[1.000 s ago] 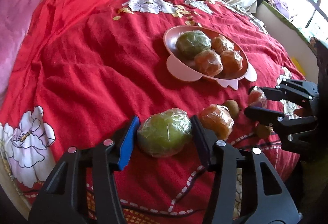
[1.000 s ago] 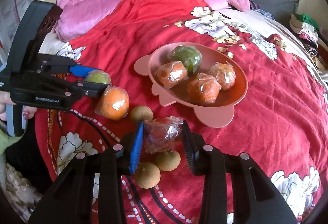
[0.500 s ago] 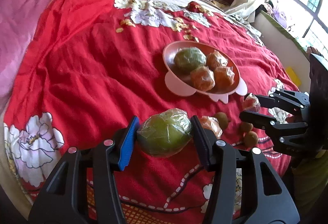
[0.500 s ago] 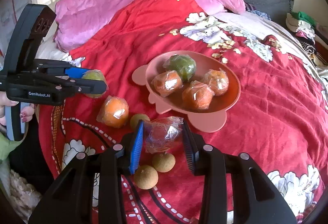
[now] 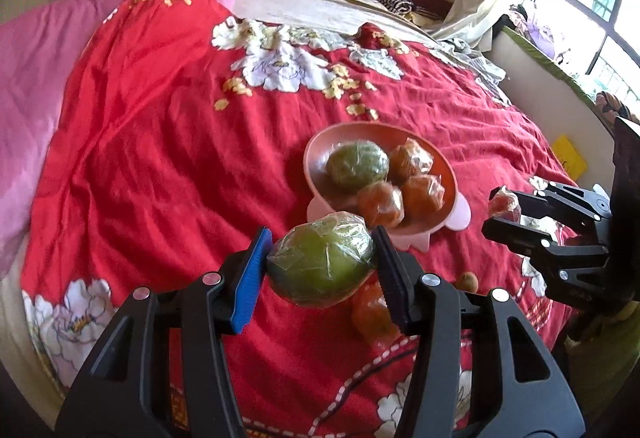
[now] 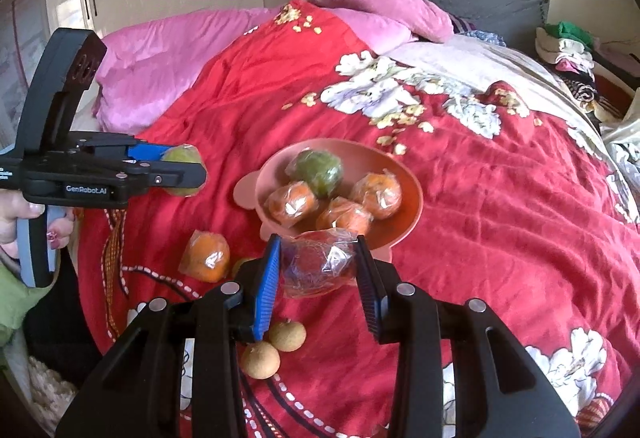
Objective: Organize fruits
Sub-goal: 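Carry the green fruit and the clear bag with both tools over the pink bowl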
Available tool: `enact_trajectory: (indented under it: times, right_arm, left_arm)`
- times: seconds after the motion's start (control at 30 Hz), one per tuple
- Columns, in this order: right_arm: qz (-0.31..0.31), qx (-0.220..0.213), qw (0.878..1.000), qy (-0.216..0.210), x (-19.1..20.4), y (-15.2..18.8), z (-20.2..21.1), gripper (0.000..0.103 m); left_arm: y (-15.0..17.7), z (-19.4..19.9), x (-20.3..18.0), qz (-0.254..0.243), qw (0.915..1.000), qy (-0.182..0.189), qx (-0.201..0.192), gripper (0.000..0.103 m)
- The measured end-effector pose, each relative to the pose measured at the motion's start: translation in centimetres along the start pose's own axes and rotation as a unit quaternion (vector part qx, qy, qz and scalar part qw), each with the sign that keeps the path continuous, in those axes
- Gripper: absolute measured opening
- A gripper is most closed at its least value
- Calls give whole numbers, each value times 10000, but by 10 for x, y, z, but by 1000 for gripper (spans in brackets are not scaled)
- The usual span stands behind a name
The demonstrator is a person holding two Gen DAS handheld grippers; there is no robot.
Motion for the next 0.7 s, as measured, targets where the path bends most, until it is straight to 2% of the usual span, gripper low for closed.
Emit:
enact_trajectory:
  times: [0.3,0.7]
  right_arm:
    - [-108,-169,9998,92,-10,-9,13,34]
    - [-347,-416,9984,157,-35,-30,27,34]
  left_arm:
    - [-18,1,-9,-138,9999,-20,-54,43]
    - [-38,-16,-19,-272,9996,-29,89,43]
Point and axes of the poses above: each gripper's, at about its wrist camera, not at the fingertips, and z roughly against the way its jaws point, x to its left, y to its underside, the point moved 4 cm from there along -z, roughly the way its jaws point, and after that the axes turned 14 degrees about x, right-handed, at the moved point
